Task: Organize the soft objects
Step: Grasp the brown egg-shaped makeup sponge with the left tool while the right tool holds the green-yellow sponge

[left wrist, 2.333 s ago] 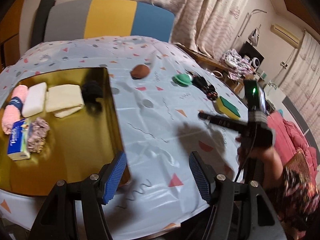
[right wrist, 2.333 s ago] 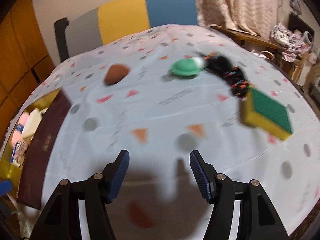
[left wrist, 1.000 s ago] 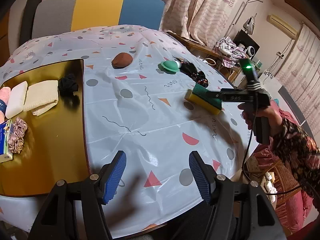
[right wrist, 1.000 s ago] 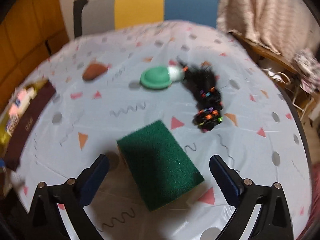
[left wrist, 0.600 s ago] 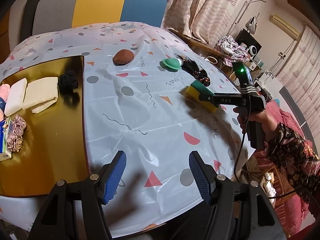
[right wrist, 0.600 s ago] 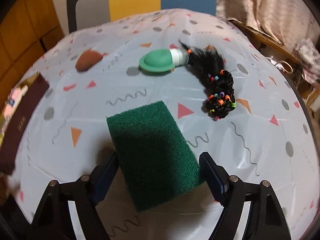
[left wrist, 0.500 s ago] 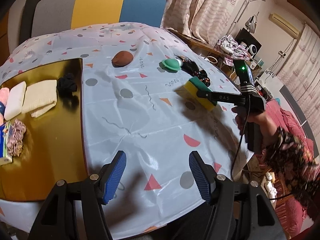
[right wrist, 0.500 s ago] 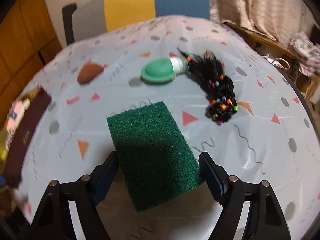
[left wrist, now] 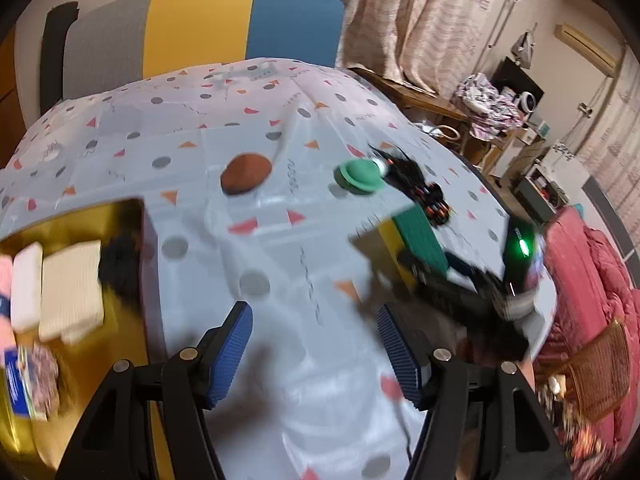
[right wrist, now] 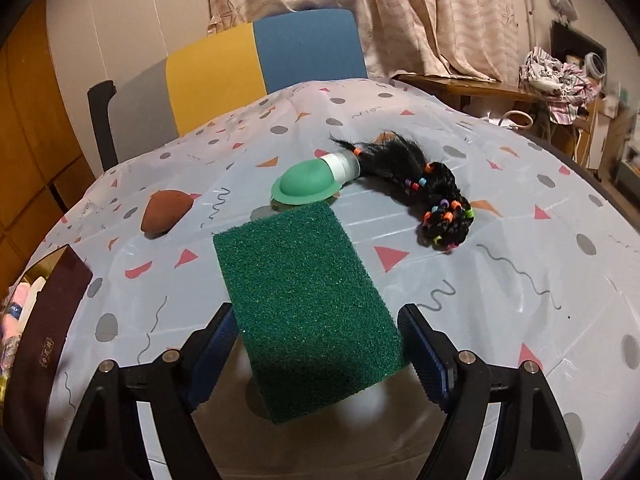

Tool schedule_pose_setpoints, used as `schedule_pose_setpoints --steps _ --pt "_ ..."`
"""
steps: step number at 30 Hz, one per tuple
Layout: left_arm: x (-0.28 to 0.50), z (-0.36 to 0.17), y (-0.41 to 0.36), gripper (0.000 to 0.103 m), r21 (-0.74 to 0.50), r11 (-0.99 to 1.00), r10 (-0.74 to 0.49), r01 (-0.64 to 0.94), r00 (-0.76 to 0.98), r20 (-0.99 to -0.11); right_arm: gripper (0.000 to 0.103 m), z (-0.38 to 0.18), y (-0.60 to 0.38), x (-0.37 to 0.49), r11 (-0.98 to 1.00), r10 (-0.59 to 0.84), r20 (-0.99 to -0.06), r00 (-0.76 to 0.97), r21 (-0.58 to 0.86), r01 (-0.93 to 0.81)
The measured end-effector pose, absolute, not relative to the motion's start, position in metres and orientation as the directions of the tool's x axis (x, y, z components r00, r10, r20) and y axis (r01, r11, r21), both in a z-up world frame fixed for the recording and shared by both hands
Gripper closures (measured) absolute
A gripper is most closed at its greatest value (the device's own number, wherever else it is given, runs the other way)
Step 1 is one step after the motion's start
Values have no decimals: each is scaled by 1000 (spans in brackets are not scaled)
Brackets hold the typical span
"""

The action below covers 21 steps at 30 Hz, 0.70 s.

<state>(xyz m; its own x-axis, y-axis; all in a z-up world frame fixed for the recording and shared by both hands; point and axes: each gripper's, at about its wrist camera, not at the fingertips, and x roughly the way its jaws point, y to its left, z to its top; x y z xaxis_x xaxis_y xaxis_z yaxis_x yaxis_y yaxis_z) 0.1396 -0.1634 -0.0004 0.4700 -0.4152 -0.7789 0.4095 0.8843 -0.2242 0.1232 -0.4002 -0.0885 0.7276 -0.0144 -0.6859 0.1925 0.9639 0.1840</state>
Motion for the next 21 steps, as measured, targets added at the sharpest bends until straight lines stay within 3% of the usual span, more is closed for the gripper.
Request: schedule_pose_setpoints --steps 9,16,21 --pt "249 -16 -209 34 -149 936 -284 320 432 -856 20 -96 -403 125 962 -14 -684 729 190 196" --pt "324 -50 -220 34 -87 967 -185 240 428 -884 19 -102 -415 125 938 36 -677 735 276 208" --pt "352 -69 -212 33 -107 974 -184 202 417 -890 19 -106 -421 124 921 65 -668 742 326 213"
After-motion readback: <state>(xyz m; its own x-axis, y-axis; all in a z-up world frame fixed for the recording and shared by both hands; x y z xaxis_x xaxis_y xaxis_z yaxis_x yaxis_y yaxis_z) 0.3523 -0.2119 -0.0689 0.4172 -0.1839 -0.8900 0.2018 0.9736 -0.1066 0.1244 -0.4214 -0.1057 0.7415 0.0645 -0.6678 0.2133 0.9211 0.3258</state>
